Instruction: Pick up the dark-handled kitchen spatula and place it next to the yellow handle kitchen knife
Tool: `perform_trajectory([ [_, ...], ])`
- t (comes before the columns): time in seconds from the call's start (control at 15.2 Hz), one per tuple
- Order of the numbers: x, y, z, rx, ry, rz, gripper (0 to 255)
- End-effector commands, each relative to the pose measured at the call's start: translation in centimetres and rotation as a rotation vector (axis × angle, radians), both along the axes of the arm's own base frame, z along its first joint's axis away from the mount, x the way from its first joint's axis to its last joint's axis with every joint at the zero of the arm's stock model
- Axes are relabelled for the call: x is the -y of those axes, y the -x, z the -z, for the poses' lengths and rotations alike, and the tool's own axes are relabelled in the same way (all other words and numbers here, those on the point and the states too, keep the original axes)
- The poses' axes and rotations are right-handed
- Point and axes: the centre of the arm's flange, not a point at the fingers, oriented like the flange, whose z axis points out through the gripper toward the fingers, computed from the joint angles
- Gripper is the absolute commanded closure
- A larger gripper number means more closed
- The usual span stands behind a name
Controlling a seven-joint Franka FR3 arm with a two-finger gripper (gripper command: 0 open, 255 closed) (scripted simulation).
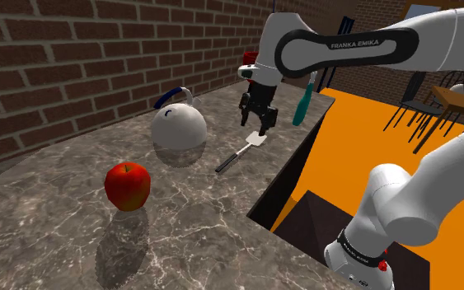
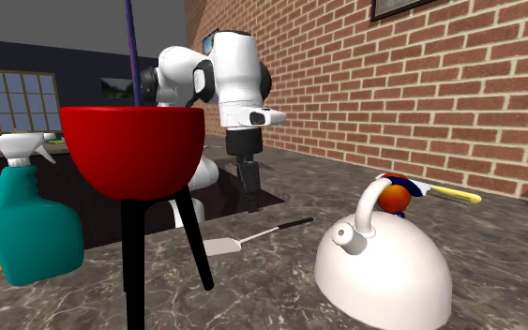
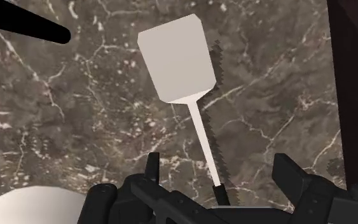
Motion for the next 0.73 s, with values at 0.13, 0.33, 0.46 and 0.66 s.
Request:
perform_trajectory([
  [0.13,-3.5,-0.9,2.5,-0.029,-0.004,-0.329,0],
  [0.33,-3.6,-0.9,4.1,-0.029,-0.004,-0.329,0],
  [0.46,-3.7,-0.9,5.1,-0.029,-0.004,-0.329,0],
  [0.66,-3.8,-0.9,6.5,-0.029,-0.004,-0.329,0],
])
